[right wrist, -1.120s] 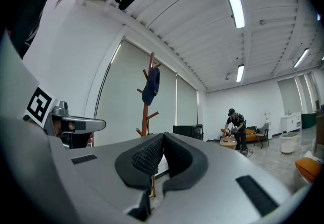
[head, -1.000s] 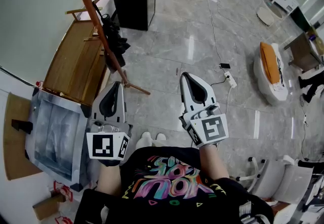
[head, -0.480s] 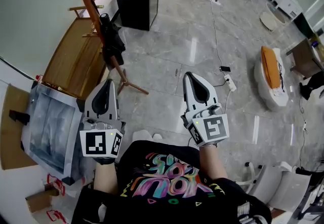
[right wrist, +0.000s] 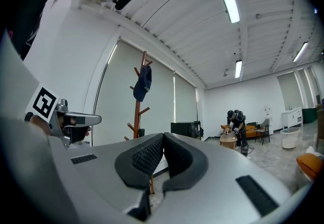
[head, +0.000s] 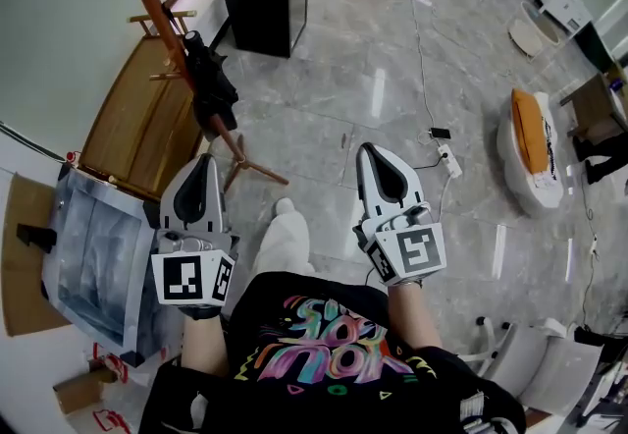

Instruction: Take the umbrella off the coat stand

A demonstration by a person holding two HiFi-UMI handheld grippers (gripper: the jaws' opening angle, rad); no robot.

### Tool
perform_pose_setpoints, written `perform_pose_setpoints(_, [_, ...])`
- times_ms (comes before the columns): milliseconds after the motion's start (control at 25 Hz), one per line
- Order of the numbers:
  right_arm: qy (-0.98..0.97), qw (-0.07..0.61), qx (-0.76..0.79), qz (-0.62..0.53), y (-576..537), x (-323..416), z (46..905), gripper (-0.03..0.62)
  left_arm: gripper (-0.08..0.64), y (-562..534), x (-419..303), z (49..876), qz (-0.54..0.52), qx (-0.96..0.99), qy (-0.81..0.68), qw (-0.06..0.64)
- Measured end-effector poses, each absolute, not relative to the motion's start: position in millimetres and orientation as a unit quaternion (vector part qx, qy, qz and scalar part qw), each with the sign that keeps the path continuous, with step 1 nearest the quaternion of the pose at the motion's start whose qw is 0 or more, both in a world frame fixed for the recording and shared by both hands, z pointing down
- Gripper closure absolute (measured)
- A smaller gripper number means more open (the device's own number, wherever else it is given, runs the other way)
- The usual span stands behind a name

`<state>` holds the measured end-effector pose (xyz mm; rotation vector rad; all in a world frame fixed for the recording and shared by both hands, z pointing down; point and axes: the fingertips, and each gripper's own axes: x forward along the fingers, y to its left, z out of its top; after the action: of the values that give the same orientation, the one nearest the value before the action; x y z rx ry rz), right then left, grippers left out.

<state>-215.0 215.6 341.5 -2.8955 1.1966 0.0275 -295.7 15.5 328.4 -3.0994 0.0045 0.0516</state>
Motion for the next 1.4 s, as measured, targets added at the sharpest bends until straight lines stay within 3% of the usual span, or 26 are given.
perform_pose_setpoints(760, [0.421,-0.006,-0.907,-0.01,94,7,345,0.578,0.532,-84,-70,336,0.004,-1.0,0.017,0.017])
perform_pose_setpoints(1400, [0.49,-0.012,-0.871,-0.033,22,91,358,0.578,0.532,-124,-21,350,-0.02,-0.997,0.068,0.012])
